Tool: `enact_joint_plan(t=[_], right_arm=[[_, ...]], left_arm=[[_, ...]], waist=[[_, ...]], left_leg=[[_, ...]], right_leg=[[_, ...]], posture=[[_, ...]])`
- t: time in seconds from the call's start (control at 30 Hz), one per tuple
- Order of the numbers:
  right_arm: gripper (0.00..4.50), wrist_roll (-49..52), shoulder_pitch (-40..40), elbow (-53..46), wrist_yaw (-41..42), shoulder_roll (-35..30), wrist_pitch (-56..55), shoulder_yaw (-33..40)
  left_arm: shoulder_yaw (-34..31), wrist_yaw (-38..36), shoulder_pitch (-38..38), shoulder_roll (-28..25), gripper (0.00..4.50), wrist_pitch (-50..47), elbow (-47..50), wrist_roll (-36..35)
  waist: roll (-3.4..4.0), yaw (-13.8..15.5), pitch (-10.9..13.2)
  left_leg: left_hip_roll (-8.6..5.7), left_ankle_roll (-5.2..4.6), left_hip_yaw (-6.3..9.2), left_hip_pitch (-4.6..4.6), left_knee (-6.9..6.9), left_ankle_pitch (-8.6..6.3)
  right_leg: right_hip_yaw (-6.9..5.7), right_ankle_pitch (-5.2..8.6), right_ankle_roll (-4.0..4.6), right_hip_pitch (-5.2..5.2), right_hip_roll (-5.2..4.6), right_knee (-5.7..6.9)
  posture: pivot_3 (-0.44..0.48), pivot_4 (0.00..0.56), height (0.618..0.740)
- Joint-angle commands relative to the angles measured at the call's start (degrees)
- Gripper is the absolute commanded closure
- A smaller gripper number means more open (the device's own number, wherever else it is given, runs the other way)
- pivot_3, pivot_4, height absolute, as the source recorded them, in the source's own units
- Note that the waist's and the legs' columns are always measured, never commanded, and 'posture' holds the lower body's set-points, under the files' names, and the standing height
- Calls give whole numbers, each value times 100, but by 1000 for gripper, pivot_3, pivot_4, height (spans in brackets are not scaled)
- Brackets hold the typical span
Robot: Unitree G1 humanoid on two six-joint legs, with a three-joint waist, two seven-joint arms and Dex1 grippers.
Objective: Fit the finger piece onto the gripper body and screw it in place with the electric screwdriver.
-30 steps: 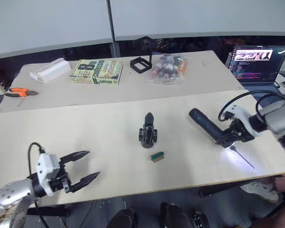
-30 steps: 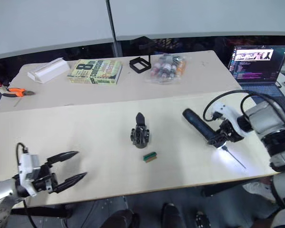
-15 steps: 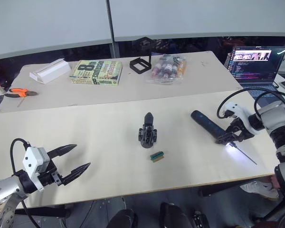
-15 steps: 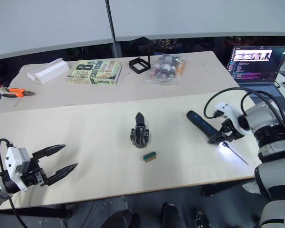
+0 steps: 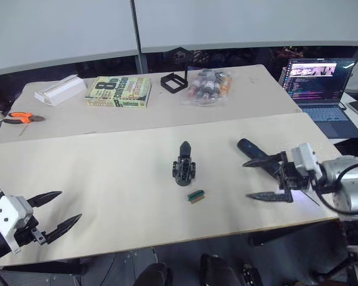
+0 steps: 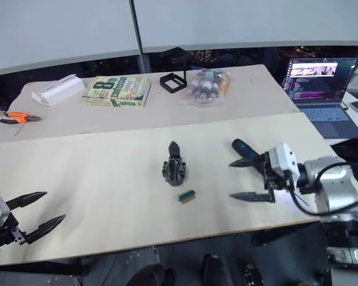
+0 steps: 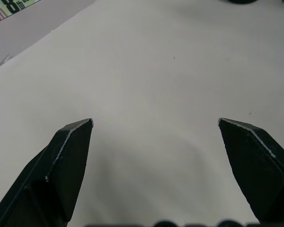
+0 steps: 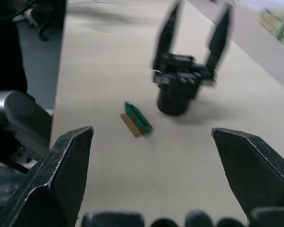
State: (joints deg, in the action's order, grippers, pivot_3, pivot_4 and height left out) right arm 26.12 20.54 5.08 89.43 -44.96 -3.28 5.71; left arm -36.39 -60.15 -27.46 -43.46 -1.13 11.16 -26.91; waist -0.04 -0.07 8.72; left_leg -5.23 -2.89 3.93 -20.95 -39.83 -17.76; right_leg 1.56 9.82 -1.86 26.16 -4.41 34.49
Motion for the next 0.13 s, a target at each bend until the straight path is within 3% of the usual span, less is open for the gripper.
enact_joint_plan(t=[0.03,0.13], right_arm=[[84,128,36,-31,-20,92,-401,173],[84,129,156,125,-26,129,-509,140]], left_arm=[[-186,110,-46,70,0,187,107,81],[-251,183,-70,121,0,202,171,52]], waist=[[-1,6,0],[-1,16,0]], left_leg=[[0,0,0,1,0,0],[0,5,0,2,0,3]], right_leg=[[0,0,0,0,0,2],[0,0,2,0,0,4]], posture=[[0,150,740],[0,150,740]])
